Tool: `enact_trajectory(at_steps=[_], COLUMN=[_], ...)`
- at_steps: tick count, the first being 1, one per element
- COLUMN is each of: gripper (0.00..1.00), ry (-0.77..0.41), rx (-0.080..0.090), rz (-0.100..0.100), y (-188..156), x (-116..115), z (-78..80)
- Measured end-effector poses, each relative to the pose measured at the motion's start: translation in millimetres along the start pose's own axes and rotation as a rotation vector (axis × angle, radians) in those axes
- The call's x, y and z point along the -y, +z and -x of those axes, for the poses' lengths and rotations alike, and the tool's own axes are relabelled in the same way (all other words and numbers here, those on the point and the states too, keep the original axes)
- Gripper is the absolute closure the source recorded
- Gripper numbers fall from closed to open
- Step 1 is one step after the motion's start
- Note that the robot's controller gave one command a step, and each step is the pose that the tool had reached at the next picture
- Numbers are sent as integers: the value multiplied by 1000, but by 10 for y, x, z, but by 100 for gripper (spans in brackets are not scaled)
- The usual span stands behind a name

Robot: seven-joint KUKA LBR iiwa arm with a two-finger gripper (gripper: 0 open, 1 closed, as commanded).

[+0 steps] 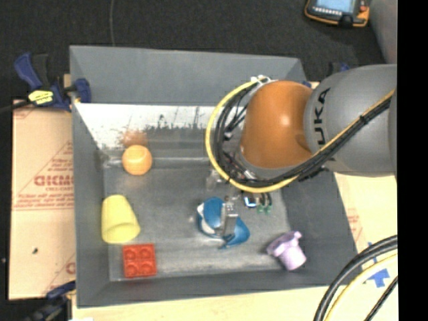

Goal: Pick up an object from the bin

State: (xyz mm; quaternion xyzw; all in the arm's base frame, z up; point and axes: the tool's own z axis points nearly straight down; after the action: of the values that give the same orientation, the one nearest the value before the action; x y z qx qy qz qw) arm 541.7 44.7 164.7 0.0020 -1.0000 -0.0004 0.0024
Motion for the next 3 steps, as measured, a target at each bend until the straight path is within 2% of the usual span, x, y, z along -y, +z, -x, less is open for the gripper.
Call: enact_trajectory(at_steps=[1, 2, 3], gripper=[0, 0, 0], ry=[2, 88, 230], rx=[8, 5, 23], rz=[0, 0, 6], y=[-44, 953, 582], x=[3, 397, 482], z=[16, -211, -88])
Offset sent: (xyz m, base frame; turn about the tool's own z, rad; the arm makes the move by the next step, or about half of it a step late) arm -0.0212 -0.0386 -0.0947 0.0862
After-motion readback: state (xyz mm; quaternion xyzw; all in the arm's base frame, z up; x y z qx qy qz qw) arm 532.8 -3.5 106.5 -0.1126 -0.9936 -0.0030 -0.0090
